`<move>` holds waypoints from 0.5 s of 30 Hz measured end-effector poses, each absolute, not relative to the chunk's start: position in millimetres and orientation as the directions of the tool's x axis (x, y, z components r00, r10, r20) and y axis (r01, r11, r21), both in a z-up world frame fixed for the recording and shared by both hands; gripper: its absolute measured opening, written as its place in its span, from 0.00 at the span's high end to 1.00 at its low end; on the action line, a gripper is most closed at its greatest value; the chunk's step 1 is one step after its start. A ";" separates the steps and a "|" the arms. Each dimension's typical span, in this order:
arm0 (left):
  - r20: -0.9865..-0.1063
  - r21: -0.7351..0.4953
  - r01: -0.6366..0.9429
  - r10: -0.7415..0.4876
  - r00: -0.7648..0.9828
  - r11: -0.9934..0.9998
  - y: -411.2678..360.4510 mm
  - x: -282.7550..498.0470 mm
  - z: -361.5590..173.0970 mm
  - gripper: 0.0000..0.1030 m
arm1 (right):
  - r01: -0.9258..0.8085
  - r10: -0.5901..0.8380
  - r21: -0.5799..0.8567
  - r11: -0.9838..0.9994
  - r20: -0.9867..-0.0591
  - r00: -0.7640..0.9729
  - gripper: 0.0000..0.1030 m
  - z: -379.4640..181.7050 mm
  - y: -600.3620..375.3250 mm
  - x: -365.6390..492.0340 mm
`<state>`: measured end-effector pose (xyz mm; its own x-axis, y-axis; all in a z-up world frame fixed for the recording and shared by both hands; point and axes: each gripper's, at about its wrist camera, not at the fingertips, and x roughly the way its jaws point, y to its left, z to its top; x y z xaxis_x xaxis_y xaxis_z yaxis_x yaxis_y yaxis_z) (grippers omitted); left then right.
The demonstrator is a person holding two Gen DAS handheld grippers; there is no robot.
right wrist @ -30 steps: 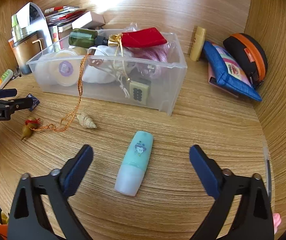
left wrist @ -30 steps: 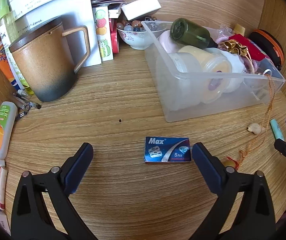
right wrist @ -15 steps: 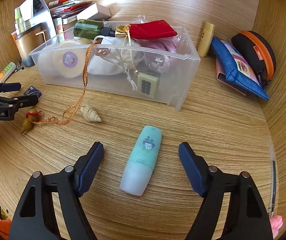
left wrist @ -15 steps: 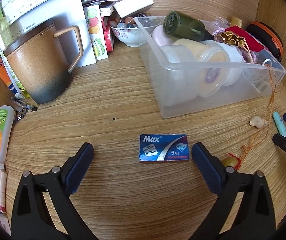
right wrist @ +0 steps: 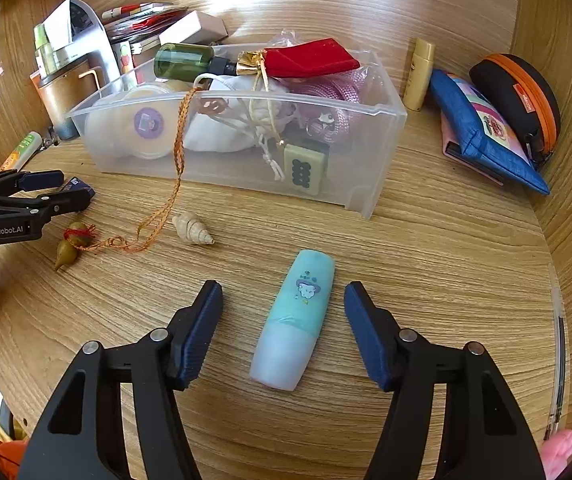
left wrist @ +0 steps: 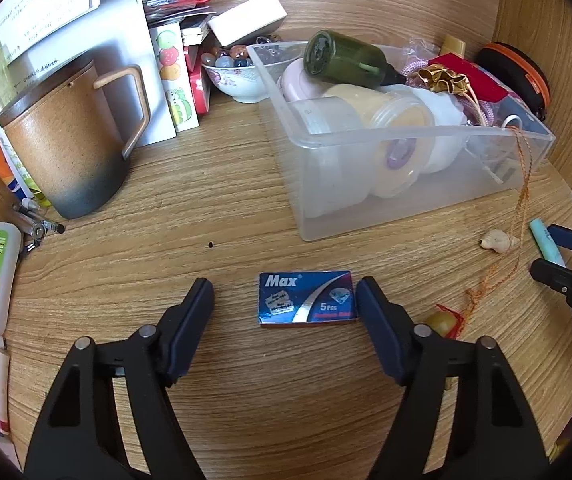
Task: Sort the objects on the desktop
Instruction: 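Grasp the blue Max pack with the left gripper while the right grasps the mint tube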
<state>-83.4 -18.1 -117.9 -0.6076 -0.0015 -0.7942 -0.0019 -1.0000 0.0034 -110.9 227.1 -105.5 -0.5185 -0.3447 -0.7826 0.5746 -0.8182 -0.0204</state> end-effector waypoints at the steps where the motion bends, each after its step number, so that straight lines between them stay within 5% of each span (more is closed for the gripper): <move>1: -0.794 0.004 -0.003 -0.002 -0.608 -1.000 -16.9 -82.7 -118.0 0.32 | 0.577 -0.347 -0.021 -0.816 -0.782 -0.518 0.45 -105.5 226.9 -110.6; 15: -0.787 0.011 -0.037 0.014 -0.617 -0.999 -9.7 -87.3 -115.8 0.54 | 0.600 -0.370 -0.017 -0.800 -0.772 -0.516 0.65 -105.4 226.1 -108.0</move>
